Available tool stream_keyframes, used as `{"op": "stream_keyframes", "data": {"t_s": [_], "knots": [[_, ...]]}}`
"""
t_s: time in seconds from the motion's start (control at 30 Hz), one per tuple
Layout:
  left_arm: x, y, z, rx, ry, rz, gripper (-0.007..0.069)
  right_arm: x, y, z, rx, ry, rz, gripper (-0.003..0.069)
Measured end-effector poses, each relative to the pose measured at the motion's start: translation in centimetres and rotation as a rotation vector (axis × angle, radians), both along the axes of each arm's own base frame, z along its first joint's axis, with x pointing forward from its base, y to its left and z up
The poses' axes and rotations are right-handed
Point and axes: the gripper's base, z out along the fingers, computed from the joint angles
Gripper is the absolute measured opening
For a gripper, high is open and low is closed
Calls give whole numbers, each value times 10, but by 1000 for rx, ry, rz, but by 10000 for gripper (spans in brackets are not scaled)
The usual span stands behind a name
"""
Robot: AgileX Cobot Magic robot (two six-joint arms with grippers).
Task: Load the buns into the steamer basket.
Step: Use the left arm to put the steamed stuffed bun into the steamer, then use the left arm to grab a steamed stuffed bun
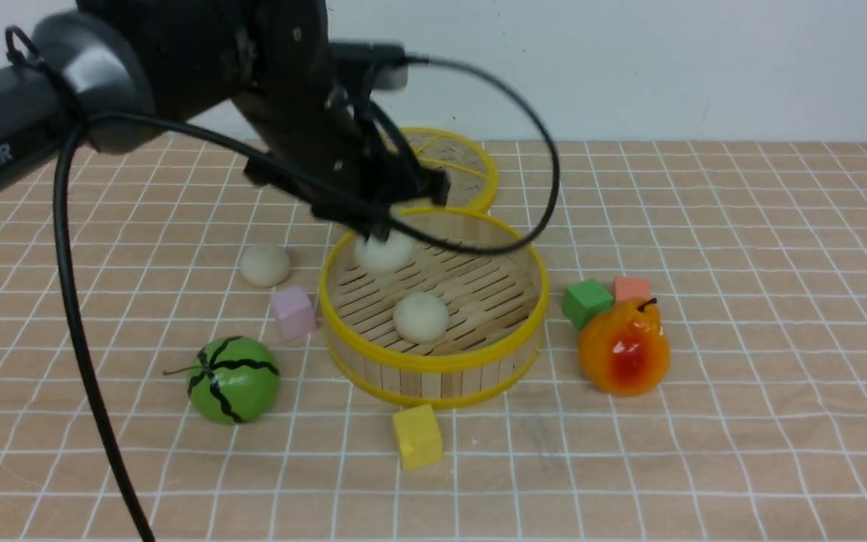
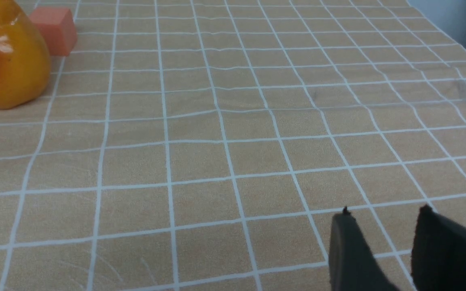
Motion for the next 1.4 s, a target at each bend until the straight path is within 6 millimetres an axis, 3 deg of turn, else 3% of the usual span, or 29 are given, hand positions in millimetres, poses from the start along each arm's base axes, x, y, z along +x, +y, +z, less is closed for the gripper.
{"op": "stream_keyframes", "data": {"t_s": [0.13, 0.27, 0.4, 0.47, 0.6, 0.77, 0.8, 0.87, 0.9, 1.07, 1.2, 1.3, 1.4], "knots": [[11, -14, -14, -88, -5, -33, -11, 0, 0, 0, 0, 0, 0, 241], [34, -31, -71, -128, 63, -21, -9, 0, 0, 0, 0, 0, 0, 241], [48, -37, -112, -124, 79, 1, 1, 0, 0, 0, 0, 0, 0, 241], [50, -40, -118, -133, 71, 8, 13, 0, 0, 0, 0, 0, 0, 241], [49, -45, -117, -143, 54, 2, 71, 0, 0, 0, 0, 0, 0, 241], [46, -47, -113, -139, 64, -9, 221, 0, 0, 0, 0, 0, 0, 241], [43, -46, -106, -134, 68, -15, 287, 0, 0, 0, 0, 0, 0, 241], [41, -45, -101, -129, 70, -20, 326, 0, 0, 0, 0, 0, 0, 241], [38, -42, -89, -110, 62, -32, 388, 0, 0, 0, 0, 0, 0, 241], [34, -27, -50, -31, -19, -55, 465, 0, 0, 0, 0, 0, 0, 241], [34, 11, -14, 111, -95, -19, 477, 0, 0, 0, 0, 0, 0, 241], [44, 49, -13, 190, -76, 81, 477, 0, 0, 0, 0, 0, 0, 241], [59, 89, -25, 208, -28, 198, 477, 0, 0, 0, 0, 0, 0, 241]]}}
